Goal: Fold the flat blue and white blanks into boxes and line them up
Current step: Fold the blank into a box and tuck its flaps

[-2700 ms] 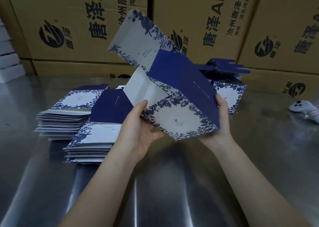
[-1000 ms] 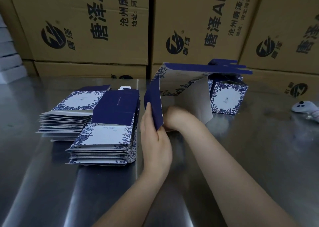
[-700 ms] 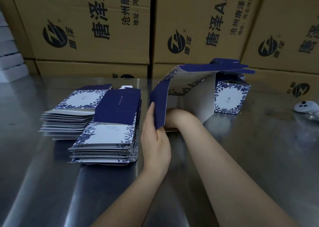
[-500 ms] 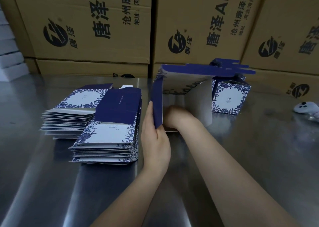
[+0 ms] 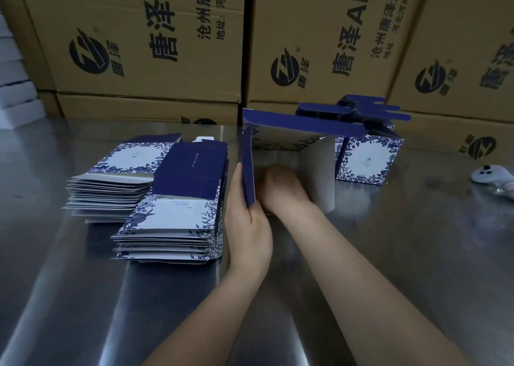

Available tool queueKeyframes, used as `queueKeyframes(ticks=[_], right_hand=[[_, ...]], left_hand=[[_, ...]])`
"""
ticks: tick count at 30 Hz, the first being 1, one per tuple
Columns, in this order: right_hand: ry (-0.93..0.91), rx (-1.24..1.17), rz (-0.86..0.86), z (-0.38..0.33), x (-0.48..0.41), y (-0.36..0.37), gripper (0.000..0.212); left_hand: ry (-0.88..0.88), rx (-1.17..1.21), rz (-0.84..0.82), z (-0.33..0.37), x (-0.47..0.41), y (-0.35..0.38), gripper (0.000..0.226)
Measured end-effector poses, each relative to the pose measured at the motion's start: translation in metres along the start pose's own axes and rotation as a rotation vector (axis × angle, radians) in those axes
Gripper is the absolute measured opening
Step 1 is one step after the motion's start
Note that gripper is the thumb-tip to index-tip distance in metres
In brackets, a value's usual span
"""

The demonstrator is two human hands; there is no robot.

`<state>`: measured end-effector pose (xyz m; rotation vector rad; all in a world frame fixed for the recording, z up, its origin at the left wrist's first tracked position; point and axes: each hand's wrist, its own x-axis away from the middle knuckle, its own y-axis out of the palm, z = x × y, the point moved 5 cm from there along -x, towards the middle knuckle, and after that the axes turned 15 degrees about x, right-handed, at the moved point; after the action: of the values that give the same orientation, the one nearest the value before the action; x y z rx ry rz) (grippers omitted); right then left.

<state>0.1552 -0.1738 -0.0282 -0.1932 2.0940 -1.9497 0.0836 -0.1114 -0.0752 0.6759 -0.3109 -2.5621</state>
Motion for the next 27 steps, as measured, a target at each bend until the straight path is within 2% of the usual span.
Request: queueKeyframes(ticks=[2, 5, 8, 11, 13, 14, 17, 18, 22, 24, 27], right_hand=[[-0.018, 0.016, 0.003, -0.001, -0.005, -0.003, 0.019], [-0.03, 0.058, -0.135, -0.004, -0.011, 0.0, 0.02], [-0.023, -0.023, -0.164, -0.007, -0.013, 0.0, 0.026], [0.049, -0.122, 0.006, 0.0, -0.009, -0.004, 0.011], [0.104, -0.146, 0.139, 0.006, -0.006, -0.008, 0.017], [0.1, -0.145, 0.143, 0.005, -0.006, -0.009, 0.019], [0.07, -0.158, -0.024, -0.001, -0.005, -0.003, 0.03], [0.062, -0.164, -0.033, -0.002, -0.004, -0.003, 0.03], [0.065, -0.103, 0.146, -0.002, 0.003, -0.01, 0.018], [0.054, -0.054, 0.119, -0.003, 0.006, -0.006, 0.022], [-0.036, 0.015, -0.066, -0.006, 0.008, 0.007, 0.025]], left_hand=[[0.013, -0.005, 0.013, 0.0, 0.001, -0.001, 0.06], [0.011, -0.018, 0.012, -0.001, 0.003, -0.001, 0.061], [0.007, -0.022, -0.001, 0.0, 0.004, 0.0, 0.057], [0.008, -0.029, 0.008, 0.001, 0.003, -0.002, 0.058], [0.006, -0.028, 0.011, 0.003, 0.004, -0.002, 0.058], [0.004, -0.027, 0.008, 0.003, 0.004, -0.001, 0.058], [0.004, -0.04, 0.0, 0.004, 0.004, 0.0, 0.058], [0.005, -0.046, 0.007, 0.004, 0.004, 0.0, 0.059], [-0.007, -0.021, 0.033, 0.005, 0.004, -0.002, 0.064], [-0.014, -0.013, 0.036, 0.004, 0.005, -0.003, 0.068], [-0.033, -0.015, 0.03, 0.002, 0.006, -0.002, 0.07]])
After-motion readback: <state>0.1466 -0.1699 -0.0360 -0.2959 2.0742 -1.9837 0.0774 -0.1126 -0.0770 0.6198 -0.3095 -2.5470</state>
